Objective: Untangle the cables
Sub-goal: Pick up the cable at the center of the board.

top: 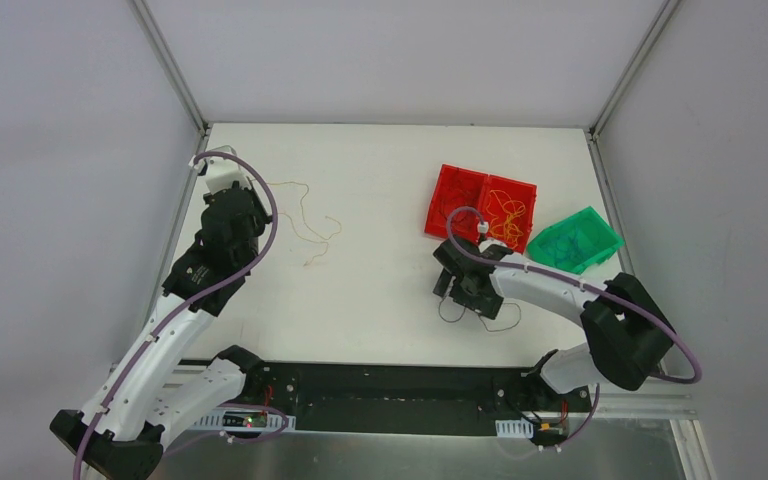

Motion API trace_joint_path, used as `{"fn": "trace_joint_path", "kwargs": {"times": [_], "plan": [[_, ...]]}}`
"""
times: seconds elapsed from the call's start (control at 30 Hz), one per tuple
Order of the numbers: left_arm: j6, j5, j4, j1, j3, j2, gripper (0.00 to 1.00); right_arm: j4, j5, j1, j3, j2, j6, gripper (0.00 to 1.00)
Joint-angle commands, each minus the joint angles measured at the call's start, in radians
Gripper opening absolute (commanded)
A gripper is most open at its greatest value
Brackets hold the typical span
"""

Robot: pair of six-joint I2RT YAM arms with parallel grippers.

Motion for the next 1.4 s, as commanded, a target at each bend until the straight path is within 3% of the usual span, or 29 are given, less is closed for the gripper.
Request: {"fn": "trace_joint_path", "kwargs": {"times": [0.0,0.13,0.23,0.33,0.5,0.53,0.7,0.87,1.13,1.37], "plan": [[-0.019,0.015,0.019,0.005,-0.006,-0.010,0.00,0.075,-0.041,-0.018,-0.026,0.030,-0.022,0.99],[-0.022,0.018,0.017,0.005,-0.007,-0.008,0.00,0.105,-0.041,-0.030,-0.038,0.074,-0.025,0.98],[-0.021,0.017,0.017,0.005,-0.008,-0.008,0.00,0.136,-0.046,-0.040,-0.056,0.085,-0.023,0.85],[-0.021,0.016,0.017,0.005,-0.009,-0.009,0.00,0.154,-0.047,-0.042,-0.068,0.074,-0.021,0.62],[-0.022,0.017,0.018,0.005,-0.010,-0.012,0.00,0.137,-0.035,-0.042,-0.065,0.051,-0.028,0.04],[-0.021,0.017,0.018,0.005,-0.012,-0.012,0.00,0.130,-0.031,-0.042,-0.061,0.047,-0.031,0.00],[-0.020,0.018,0.018,0.005,-0.011,-0.011,0.00,0.122,-0.080,-0.043,-0.004,-0.002,-0.063,0.00],[-0.022,0.021,0.018,0.005,-0.014,-0.009,0.00,0.117,-0.233,-0.079,0.193,-0.026,-0.143,0.00],[-0.015,0.008,0.019,0.005,-0.029,-0.020,0.00,0.086,-0.524,-0.279,0.529,0.098,-0.185,0.00],[-0.016,0.012,0.017,0.005,-0.033,-0.026,0.00,0.126,-0.609,-0.438,0.621,0.251,-0.194,0.00]]}}
